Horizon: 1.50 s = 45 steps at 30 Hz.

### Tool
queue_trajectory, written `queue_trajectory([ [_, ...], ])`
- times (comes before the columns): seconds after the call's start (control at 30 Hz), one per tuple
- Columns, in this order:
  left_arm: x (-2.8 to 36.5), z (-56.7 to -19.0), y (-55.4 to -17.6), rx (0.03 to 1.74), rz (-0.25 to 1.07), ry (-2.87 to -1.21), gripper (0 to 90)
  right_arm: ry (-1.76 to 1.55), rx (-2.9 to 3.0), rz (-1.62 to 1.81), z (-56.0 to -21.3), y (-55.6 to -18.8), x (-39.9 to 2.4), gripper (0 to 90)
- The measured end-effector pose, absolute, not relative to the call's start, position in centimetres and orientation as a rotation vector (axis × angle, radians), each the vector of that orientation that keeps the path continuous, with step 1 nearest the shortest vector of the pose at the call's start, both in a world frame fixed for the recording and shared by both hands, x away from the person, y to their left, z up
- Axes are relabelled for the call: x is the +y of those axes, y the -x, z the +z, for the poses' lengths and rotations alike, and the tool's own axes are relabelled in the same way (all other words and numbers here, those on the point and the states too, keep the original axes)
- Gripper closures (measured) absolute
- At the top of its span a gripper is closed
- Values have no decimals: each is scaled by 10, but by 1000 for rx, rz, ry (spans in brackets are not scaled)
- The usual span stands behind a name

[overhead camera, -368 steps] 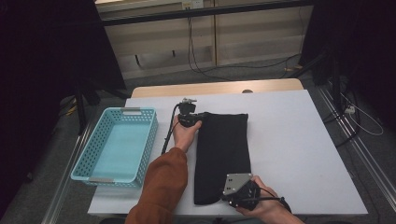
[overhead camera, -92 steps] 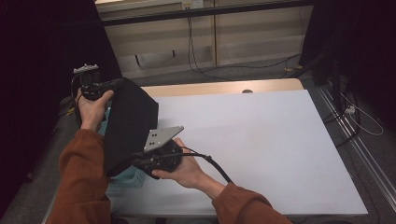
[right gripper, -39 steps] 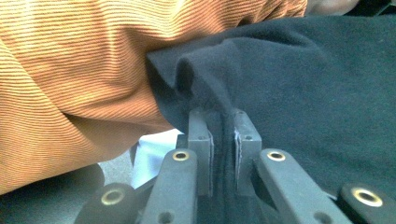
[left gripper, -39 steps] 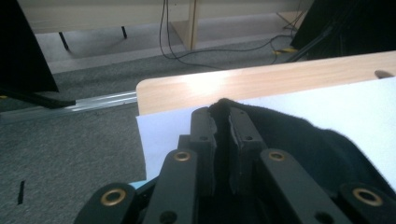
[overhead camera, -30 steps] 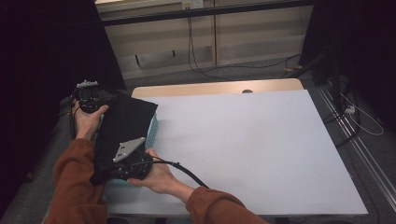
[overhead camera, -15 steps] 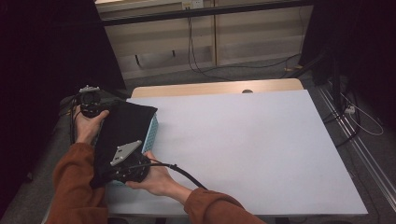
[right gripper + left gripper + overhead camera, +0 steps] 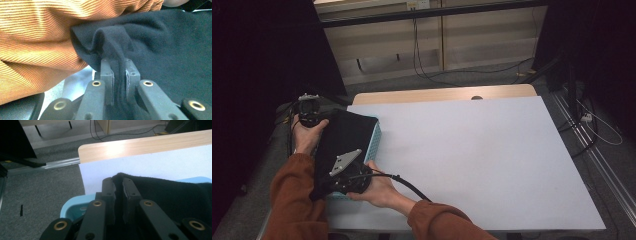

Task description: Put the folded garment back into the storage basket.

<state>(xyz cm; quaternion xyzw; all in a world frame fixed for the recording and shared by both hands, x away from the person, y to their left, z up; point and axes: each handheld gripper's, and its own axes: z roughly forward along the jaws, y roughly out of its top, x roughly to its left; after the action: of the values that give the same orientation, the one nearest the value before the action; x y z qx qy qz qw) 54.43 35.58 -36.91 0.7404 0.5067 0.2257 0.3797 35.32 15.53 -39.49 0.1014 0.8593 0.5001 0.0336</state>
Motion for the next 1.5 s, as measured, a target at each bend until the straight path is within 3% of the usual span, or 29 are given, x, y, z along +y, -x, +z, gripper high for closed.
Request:
queue_trajectory([
  [1.33, 368, -387, -546, 1422, 497, -1930, 808, -316, 2742, 1430, -403, -373, 162, 810],
  [1.43, 369, -388, -545, 1438, 490, -1933, 785, -315, 2739, 1426, -402, -374, 162, 810],
  [1.5, 370, -388, -545, 1450, 461, -1931, 716, -316, 2742, 1419, -402, -374, 163, 810],
])
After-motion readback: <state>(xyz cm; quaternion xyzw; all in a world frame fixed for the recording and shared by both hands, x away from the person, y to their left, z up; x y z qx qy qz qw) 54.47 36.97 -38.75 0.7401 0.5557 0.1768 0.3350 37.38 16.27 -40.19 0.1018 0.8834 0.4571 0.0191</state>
